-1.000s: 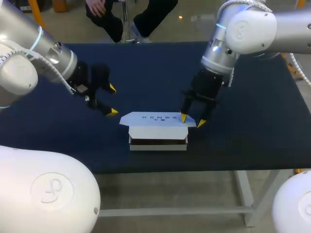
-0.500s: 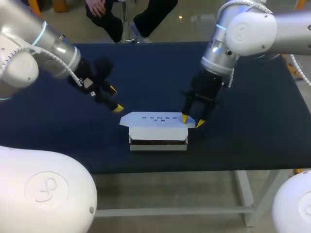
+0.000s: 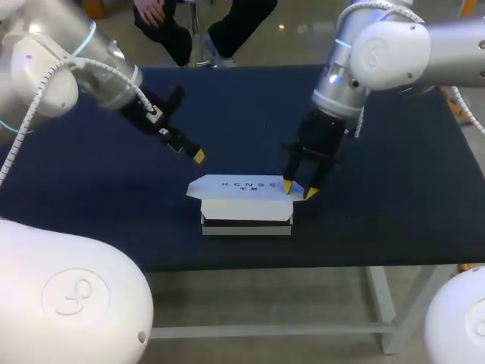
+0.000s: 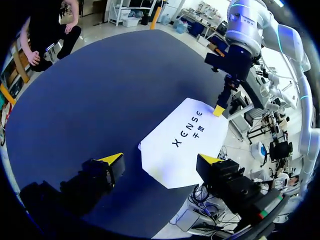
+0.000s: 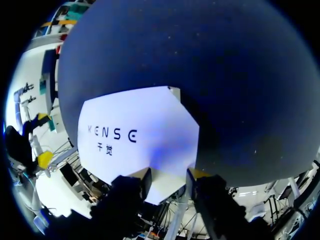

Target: Assemble the packaging by folding the flat box into shape, placing the metal phone stand inside, and closing the box properly

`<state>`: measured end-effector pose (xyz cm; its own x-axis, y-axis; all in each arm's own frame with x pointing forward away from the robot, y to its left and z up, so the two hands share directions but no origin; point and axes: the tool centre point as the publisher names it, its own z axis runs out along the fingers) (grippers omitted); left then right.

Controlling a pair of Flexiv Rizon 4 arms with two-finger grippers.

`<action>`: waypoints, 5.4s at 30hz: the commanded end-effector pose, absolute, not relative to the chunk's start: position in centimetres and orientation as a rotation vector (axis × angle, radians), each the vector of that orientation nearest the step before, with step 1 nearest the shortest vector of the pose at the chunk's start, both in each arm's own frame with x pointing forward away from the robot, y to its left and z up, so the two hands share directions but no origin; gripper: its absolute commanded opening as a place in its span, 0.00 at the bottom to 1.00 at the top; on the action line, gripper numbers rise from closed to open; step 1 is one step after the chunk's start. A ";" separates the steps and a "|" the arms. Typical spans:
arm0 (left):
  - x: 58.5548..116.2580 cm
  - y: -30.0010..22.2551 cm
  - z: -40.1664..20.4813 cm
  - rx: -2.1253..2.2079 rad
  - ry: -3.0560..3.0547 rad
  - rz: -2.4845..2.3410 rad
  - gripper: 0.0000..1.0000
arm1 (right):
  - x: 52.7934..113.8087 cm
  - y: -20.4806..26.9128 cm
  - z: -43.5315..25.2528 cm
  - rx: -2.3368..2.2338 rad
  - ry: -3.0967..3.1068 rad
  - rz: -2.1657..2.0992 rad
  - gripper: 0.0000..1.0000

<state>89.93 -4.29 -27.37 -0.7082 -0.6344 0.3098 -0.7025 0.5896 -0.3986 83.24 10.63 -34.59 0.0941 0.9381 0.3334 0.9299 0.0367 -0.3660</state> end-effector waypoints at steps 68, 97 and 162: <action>85.1 -7.6 -32.3 1.891 -1.992 0.119 0.70 | 83.2 10.6 -34.8 -1.916 -1.800 -0.023 0.49; 83.7 -8.3 -34.6 1.981 -2.028 0.201 0.55 | 83.0 11.0 -36.0 -2.038 -1.741 -0.069 0.49; 82.5 -8.3 -37.4 2.137 -1.974 0.465 0.55 | 82.4 11.7 -38.0 -1.984 -1.895 -0.281 0.46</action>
<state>82.65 -8.26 -36.94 0.0621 -0.9322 0.3566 -0.9937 -0.0913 -0.0657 82.32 11.81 -37.93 0.0738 0.9172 0.3915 0.9919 -0.0267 -0.1246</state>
